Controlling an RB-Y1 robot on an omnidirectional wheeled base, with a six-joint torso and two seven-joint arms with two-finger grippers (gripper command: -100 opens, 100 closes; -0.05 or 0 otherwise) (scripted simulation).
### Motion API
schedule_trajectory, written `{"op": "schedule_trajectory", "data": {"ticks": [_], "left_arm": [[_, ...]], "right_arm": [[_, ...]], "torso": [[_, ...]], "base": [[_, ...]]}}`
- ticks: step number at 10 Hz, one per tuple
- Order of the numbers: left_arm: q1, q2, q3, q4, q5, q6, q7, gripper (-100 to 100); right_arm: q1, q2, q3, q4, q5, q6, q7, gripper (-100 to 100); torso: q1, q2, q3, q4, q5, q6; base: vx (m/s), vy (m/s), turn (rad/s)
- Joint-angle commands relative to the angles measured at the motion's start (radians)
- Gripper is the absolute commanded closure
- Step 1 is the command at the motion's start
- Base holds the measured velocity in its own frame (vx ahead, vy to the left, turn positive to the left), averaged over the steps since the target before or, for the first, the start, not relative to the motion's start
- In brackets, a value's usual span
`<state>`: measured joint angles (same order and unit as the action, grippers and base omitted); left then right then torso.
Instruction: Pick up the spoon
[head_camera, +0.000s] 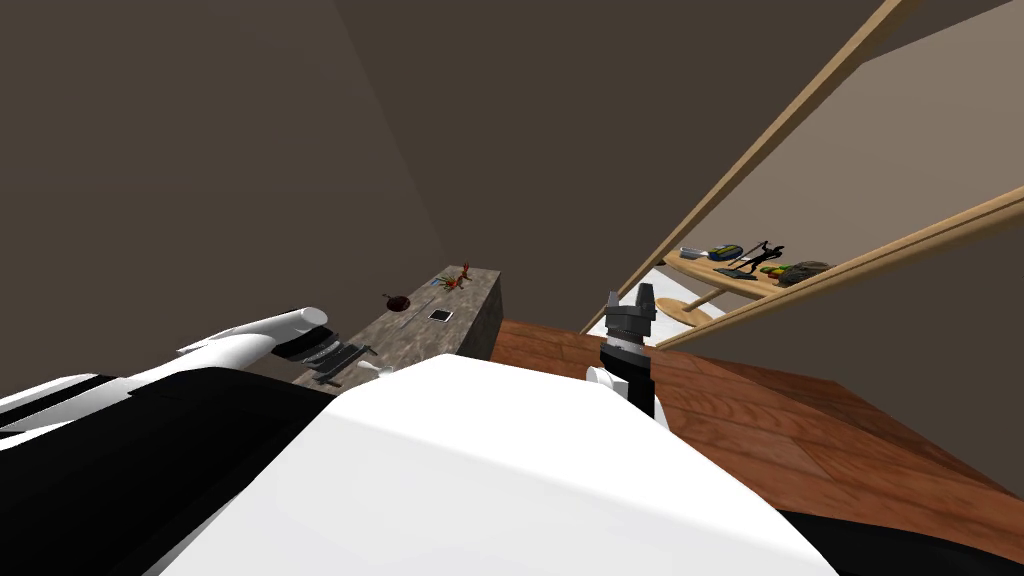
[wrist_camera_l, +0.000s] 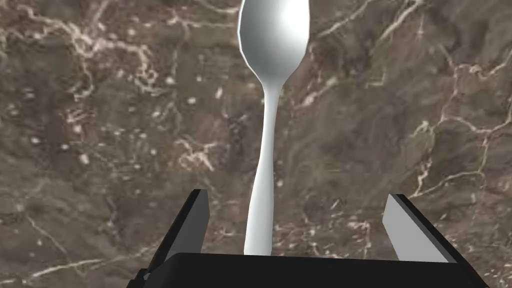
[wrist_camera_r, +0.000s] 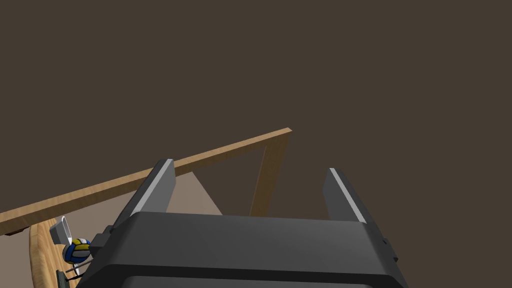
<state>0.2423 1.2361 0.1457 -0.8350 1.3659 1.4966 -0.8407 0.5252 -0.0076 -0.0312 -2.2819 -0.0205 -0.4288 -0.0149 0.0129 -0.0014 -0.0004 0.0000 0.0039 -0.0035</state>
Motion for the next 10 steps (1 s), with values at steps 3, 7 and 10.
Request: {"op": "schedule_trajectory", "data": {"ticks": [3, 7, 10], "left_arm": [[-0.07, -0.025, -0.008, 0.015, -0.107, 0.0, 0.0, -100], [-0.181, -0.132, 0.068, 0.041, -0.224, 0.027, -0.002, -100], [-0.2, -0.132, 0.068, 0.041, -0.31, 0.027, -0.002, -100]], "right_arm": [[0.0, 0.0, 0.0, 0.0, 0.0, 0.0, 0.0, 0], [0.0, 0.0, 0.0, 0.0, 0.0, 0.0, 0.0, 0], [0.0, 0.0, 0.0, 0.0, 0.0, 0.0, 0.0, 0]], "torso": [[-0.003, -0.003, -0.002, -0.001, -0.001, 0.0], [-0.004, -0.003, -0.002, -0.001, -0.001, 0.0], [-0.002, -0.005, -0.003, -0.001, 0.0, 0.001]], "base": [[0.004, -0.004, -0.009], [-0.001, -0.008, 0.057], [0.0, 0.0, -0.001]]}}
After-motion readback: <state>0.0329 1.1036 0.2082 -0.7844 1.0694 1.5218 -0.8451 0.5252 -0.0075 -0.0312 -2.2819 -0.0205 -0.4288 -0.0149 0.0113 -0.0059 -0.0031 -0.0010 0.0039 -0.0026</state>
